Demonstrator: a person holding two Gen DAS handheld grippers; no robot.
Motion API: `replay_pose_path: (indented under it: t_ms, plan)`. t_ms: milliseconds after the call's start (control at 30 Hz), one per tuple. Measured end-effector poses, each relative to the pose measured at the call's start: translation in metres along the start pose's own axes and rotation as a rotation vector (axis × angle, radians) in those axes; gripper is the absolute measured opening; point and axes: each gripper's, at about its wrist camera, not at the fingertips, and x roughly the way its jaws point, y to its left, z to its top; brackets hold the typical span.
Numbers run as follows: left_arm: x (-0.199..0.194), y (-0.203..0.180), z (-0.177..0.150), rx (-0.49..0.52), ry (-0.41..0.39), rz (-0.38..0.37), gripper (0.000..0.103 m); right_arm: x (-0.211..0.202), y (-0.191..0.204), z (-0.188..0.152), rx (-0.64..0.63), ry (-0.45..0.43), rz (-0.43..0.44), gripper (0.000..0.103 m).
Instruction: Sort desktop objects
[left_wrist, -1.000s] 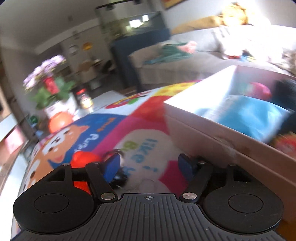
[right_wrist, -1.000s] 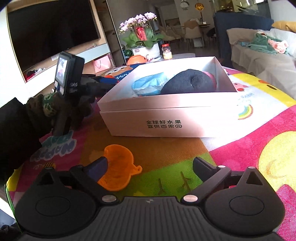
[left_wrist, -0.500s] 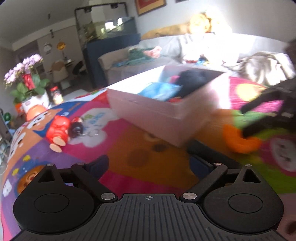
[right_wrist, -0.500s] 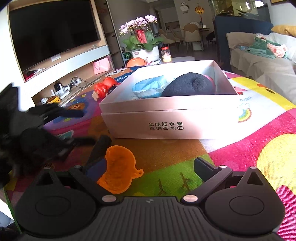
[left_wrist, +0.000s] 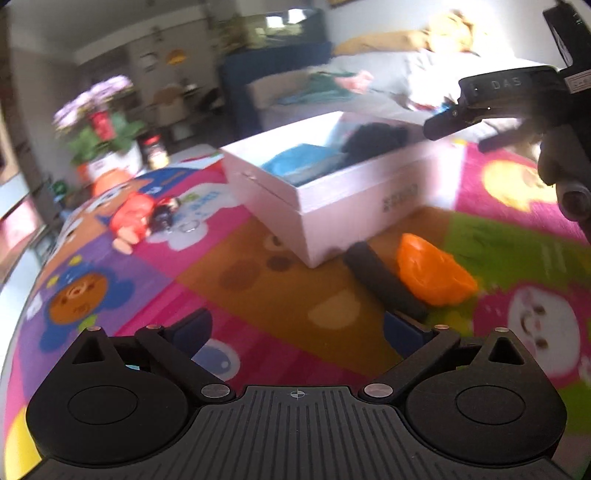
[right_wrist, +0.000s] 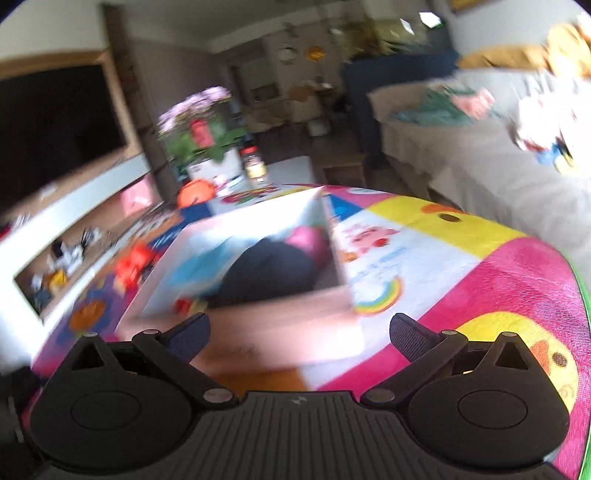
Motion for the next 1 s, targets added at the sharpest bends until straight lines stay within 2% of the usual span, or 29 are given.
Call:
replay_pose_path:
  t_ms: [133,200,267,333,400,500,533,667,733,800,900,1000]
  plan:
    - [0.011,0.006,0.001,-0.062,0.046,0.007,0.102,0.033,-0.013,0.019,0.084,0.058,-0.019,0.103]
    - [0.011,0.010,0.000,-0.086,0.052,0.007,0.103,0.045,-0.010,0.022,0.104,0.076,0.012,0.103]
    - [0.011,0.014,-0.001,-0.106,0.059,0.000,0.103,0.054,0.002,0.022,0.104,0.087,0.055,0.103]
    - [0.010,0.015,-0.001,-0.120,0.062,-0.001,0.103,0.059,0.018,0.019,0.080,0.066,0.004,0.103]
    - [0.010,0.016,-0.002,-0.130,0.066,-0.005,0.103,0.062,0.026,0.017,0.058,0.071,0.026,0.103]
    - [0.011,0.017,-0.002,-0.141,0.073,-0.007,0.103,0.057,0.036,0.013,0.000,0.120,0.151,0.103]
    - [0.011,0.018,-0.002,-0.144,0.074,-0.006,0.103,0.052,0.040,0.011,-0.022,0.115,0.163,0.103]
    - [0.011,0.018,-0.003,-0.160,0.082,0.015,0.103,0.021,0.056,0.000,-0.162,0.022,0.095,0.103]
    - [0.012,0.020,-0.002,-0.179,0.096,0.022,0.103,0.006,0.059,-0.008,-0.218,0.010,0.081,0.103]
    - [0.013,0.022,-0.002,-0.213,0.113,0.024,0.103,-0.007,0.060,-0.021,-0.271,0.031,0.081,0.103]
    - [0.012,0.023,-0.001,-0.210,0.120,0.038,0.103,-0.015,0.067,-0.043,-0.345,0.118,0.125,0.103]
    - [0.011,0.027,-0.001,-0.183,0.115,0.107,0.103,-0.020,0.081,-0.069,-0.457,0.168,0.147,0.103]
